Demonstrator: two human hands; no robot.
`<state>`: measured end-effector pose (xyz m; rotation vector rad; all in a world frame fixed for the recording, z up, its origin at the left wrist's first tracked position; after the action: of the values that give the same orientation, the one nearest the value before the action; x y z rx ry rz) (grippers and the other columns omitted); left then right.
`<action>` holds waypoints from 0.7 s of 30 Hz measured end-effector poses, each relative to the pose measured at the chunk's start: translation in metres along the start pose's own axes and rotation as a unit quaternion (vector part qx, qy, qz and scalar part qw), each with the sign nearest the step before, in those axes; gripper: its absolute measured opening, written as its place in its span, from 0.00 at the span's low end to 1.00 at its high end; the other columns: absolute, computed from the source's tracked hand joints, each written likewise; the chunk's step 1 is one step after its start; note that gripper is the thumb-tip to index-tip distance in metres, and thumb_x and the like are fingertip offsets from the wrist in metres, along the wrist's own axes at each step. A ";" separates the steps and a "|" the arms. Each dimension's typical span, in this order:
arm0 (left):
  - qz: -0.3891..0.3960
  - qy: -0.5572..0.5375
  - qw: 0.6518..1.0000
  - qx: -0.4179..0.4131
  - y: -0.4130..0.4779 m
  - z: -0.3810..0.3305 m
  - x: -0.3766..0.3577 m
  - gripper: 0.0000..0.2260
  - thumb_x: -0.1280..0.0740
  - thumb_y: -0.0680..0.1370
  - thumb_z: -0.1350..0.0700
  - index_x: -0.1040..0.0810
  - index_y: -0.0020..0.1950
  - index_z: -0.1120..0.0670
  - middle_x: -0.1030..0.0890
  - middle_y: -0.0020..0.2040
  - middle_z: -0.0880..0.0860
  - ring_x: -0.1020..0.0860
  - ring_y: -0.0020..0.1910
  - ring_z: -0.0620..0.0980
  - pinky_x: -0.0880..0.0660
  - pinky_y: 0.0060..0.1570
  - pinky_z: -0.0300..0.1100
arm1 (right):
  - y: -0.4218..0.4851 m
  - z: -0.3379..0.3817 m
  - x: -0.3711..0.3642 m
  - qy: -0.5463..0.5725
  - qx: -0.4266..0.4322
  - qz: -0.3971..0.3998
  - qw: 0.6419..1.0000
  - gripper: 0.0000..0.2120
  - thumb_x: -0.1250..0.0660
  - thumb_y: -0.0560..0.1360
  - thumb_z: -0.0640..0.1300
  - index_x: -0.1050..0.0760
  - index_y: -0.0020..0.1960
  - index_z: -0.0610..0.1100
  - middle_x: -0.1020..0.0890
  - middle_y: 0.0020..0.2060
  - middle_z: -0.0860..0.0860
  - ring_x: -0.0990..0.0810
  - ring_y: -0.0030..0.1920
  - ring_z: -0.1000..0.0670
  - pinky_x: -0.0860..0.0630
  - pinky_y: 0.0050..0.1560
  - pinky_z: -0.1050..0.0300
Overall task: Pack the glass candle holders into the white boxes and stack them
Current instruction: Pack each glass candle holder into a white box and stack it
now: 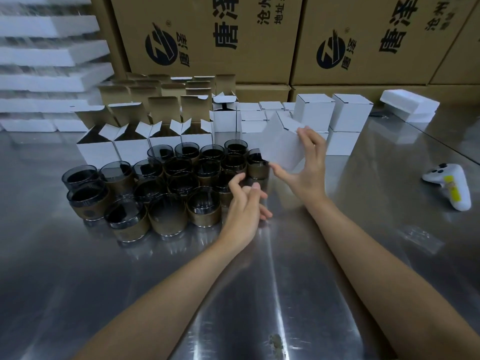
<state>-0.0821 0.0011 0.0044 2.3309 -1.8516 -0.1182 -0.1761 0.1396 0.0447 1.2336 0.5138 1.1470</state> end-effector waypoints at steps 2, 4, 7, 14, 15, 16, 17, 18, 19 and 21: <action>0.002 0.007 1.000 -0.002 -0.001 -0.001 -0.001 0.12 0.46 0.84 0.54 0.42 0.67 0.53 0.23 0.46 0.54 0.23 0.27 0.44 0.27 0.26 0.34 | 0.008 -0.014 -0.011 -0.023 -0.005 0.017 1.000 0.36 0.21 0.67 0.44 0.32 0.68 0.31 0.29 0.63 0.35 0.33 0.69 0.43 0.37 0.73 0.54; 0.008 0.016 1.000 -0.006 -0.002 -0.002 -0.002 0.09 0.46 0.84 0.54 0.42 0.64 0.51 0.23 0.46 0.54 0.23 0.27 0.44 0.27 0.26 0.35 | 0.018 -0.025 -0.021 -0.042 0.011 0.023 0.999 0.34 0.22 0.68 0.43 0.32 0.68 0.33 0.29 0.64 0.35 0.34 0.70 0.40 0.39 0.74 0.54; 0.020 0.027 0.999 -0.011 -0.001 -0.003 -0.003 0.09 0.47 0.84 0.54 0.43 0.64 0.49 0.23 0.45 0.52 0.23 0.28 0.46 0.25 0.29 0.41 | 0.029 -0.038 -0.032 -0.054 0.052 0.028 0.997 0.34 0.22 0.68 0.40 0.34 0.68 0.38 0.31 0.65 0.35 0.37 0.71 0.37 0.41 0.75 0.56; 0.037 0.043 0.998 -0.027 0.005 0.005 -0.004 0.11 0.47 0.84 0.53 0.44 0.66 0.45 0.22 0.41 0.47 0.22 0.29 0.47 0.28 0.30 0.36 | 0.043 -0.055 -0.038 -0.067 0.109 0.005 0.992 0.32 0.23 0.70 0.42 0.37 0.68 0.41 0.38 0.65 0.45 0.39 0.71 0.37 0.37 0.74 0.48; 0.039 0.043 0.998 -0.025 0.006 0.006 -0.004 0.12 0.47 0.84 0.52 0.44 0.66 0.45 0.22 0.40 0.46 0.22 0.29 0.46 0.28 0.30 0.35 | 0.046 -0.057 -0.038 -0.068 0.114 0.002 0.991 0.32 0.23 0.70 0.42 0.37 0.67 0.41 0.38 0.65 0.45 0.39 0.70 0.37 0.39 0.75 0.50; 0.042 0.046 0.998 -0.025 0.007 0.006 -0.004 0.12 0.47 0.84 0.52 0.45 0.66 0.44 0.22 0.40 0.44 0.21 0.29 0.46 0.28 0.31 0.35 | 0.049 -0.058 -0.038 -0.072 0.121 0.005 0.990 0.32 0.23 0.71 0.42 0.37 0.67 0.41 0.38 0.64 0.45 0.40 0.71 0.36 0.39 0.74 0.50; 0.045 0.049 0.997 -0.027 0.007 0.007 -0.005 0.13 0.47 0.84 0.52 0.45 0.67 0.44 0.22 0.39 0.42 0.21 0.29 0.46 0.27 0.31 0.35 | 0.051 -0.059 -0.039 -0.077 0.128 0.011 0.989 0.31 0.23 0.71 0.41 0.36 0.68 0.41 0.38 0.64 0.45 0.40 0.71 0.36 0.38 0.74 0.49; 0.047 0.051 0.997 -0.029 0.007 0.006 -0.005 0.13 0.47 0.84 0.52 0.45 0.67 0.44 0.22 0.39 0.41 0.21 0.30 0.46 0.27 0.32 0.36 | 0.054 -0.059 -0.040 -0.080 0.135 0.020 0.987 0.31 0.23 0.71 0.40 0.36 0.68 0.41 0.37 0.64 0.45 0.41 0.71 0.36 0.38 0.74 0.50; 0.048 0.050 0.997 -0.031 0.007 0.006 -0.005 0.13 0.47 0.84 0.52 0.45 0.67 0.44 0.22 0.38 0.41 0.21 0.30 0.47 0.27 0.32 0.36 | 0.055 -0.059 -0.043 -0.079 0.142 0.029 0.986 0.31 0.23 0.70 0.38 0.35 0.67 0.40 0.37 0.64 0.44 0.41 0.71 0.36 0.40 0.75 0.55; 0.048 0.041 0.998 -0.028 0.007 0.005 -0.004 0.13 0.47 0.84 0.53 0.45 0.68 0.45 0.22 0.38 0.43 0.21 0.30 0.48 0.26 0.32 0.36 | 0.057 -0.057 -0.047 -0.083 0.152 0.047 0.984 0.30 0.23 0.69 0.35 0.33 0.67 0.36 0.34 0.65 0.40 0.41 0.71 0.36 0.46 0.74 0.67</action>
<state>-0.0903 0.0031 0.0004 2.1722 -1.8904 -0.0599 -0.2646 0.1199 0.0664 1.6179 0.5224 1.0585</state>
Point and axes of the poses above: each hand's wrist, its own y-axis towards the middle knuckle, its own x-axis out of the back of the hand, z = x × y, the point moved 5 cm from there along y, towards the middle knuckle
